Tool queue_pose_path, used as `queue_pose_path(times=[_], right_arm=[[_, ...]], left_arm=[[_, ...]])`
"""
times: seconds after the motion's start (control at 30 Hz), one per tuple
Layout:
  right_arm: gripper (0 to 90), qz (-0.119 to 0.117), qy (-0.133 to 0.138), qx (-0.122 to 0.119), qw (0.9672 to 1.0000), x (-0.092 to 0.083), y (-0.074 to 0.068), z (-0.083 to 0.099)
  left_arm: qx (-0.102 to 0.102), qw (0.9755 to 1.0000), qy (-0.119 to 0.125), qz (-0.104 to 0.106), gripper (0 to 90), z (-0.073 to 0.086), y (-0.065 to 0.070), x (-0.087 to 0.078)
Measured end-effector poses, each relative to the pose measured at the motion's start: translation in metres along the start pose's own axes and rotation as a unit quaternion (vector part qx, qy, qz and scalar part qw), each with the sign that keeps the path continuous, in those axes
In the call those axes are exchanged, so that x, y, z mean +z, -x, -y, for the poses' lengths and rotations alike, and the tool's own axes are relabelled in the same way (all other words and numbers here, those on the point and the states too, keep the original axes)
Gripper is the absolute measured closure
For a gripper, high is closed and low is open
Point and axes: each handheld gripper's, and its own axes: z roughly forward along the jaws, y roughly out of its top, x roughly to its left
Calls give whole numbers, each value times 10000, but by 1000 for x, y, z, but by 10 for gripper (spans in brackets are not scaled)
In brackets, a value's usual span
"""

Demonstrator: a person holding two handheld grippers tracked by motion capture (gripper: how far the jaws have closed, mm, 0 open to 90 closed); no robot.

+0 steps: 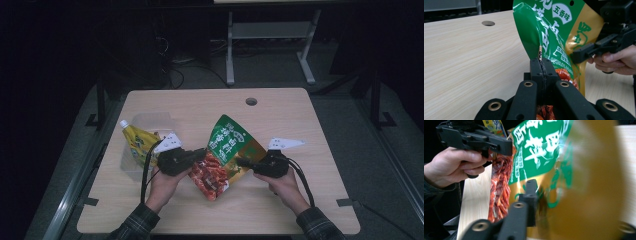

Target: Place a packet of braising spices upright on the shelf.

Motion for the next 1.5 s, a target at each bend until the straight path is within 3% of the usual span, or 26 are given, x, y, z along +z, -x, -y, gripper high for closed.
queue_pose_path(times=[0.1,0.3,0.4,0.43,0.57,0.63,0.87,0.93,1.13,1.27,1.5], right_arm=[[881,62,-111,-91,9999,0,0,-4],[893,90,-341,-314,9989,-1,0,-13],[895,105,-456,-463,9978,-3,-2,-20],[895,162,-541,-567,9968,-5,-3,-24],[896,108,-584,-570,9966,-7,-4,-27],[895,108,-612,-596,9963,-8,-5,-30],[896,143,-745,-655,9950,-11,-7,-38],[896,158,-777,-676,9946,-10,-9,-43],[896,183,-726,-676,9949,-4,-13,-52],[897,182,-733,-778,9941,10,-18,-65],[896,174,-783,-961,9921,34,-20,-90]], left_arm=[[49,10000,-42,-22,896,2,1,1],[165,9996,-222,-114,888,4,2,3],[240,9988,-306,-292,838,6,2,5],[341,9977,-367,-453,816,6,1,4],[324,9974,-422,-481,713,6,1,3],[424,9964,-535,-502,650,6,5,3],[607,9938,-916,-171,512,13,18,-4],[584,9914,-1173,63,442,23,19,-6],[689,9857,-1497,340,357,39,21,-13],[742,9821,-1679,422,253,52,24,-18],[737,9794,-1818,471,167,61,28,-22]])
